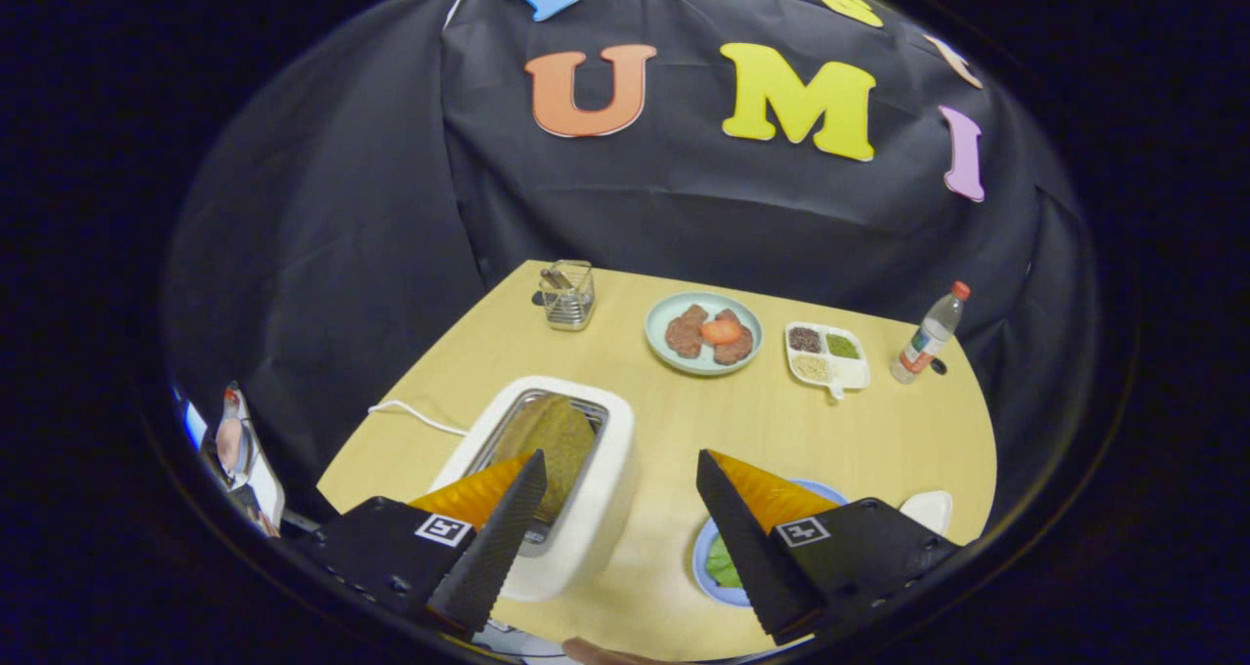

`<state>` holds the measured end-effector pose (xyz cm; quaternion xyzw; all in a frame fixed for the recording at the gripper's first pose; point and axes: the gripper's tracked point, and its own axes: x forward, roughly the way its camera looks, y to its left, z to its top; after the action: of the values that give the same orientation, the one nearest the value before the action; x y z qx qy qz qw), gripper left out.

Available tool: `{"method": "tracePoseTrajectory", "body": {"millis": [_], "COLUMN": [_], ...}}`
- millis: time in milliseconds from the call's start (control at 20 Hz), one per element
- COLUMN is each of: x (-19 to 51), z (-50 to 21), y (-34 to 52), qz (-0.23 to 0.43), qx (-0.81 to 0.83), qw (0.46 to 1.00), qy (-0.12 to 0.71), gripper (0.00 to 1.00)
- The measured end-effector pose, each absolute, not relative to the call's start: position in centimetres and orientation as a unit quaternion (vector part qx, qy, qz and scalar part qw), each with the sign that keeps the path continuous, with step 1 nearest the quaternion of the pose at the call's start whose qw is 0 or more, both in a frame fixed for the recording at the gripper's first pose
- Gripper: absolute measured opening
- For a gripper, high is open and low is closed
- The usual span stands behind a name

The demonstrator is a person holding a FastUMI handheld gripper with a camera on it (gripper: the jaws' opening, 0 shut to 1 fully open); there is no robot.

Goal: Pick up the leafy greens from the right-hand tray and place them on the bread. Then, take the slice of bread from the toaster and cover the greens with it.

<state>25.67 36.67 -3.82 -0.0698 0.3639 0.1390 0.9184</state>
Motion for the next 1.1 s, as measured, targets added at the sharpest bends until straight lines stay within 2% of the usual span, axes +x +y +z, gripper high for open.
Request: {"method": "tracePoseTrajectory", "body": {"millis": [250,350,500,650,700,750,800,1100], "x": [26.3,26.7,27.0,27.1,26.9,27.1,27.0,26.6], "z": [-5.5,-6.9,-8.4,-9.4,-9.4,-9.3,-8.8,-4.5], "y": [40.7,41.5,41.4,41.0,41.1,40.9,40.4,40.2], "qz": [0.133,0.121,0.092,0.071,0.075,0.066,0.058,0.056], "qx": [-0.093,-0.092,-0.086,-0.094,-0.093,-0.098,-0.097,-0.072], "qw": [0.914,0.91,0.904,0.897,0.895,0.896,0.9,0.918], "qy": [0.372,0.385,0.408,0.426,0.429,0.427,0.421,0.386], "gripper": [0.97,0.94,0.74,0.49,0.35,0.3,0.16,0.13]}}
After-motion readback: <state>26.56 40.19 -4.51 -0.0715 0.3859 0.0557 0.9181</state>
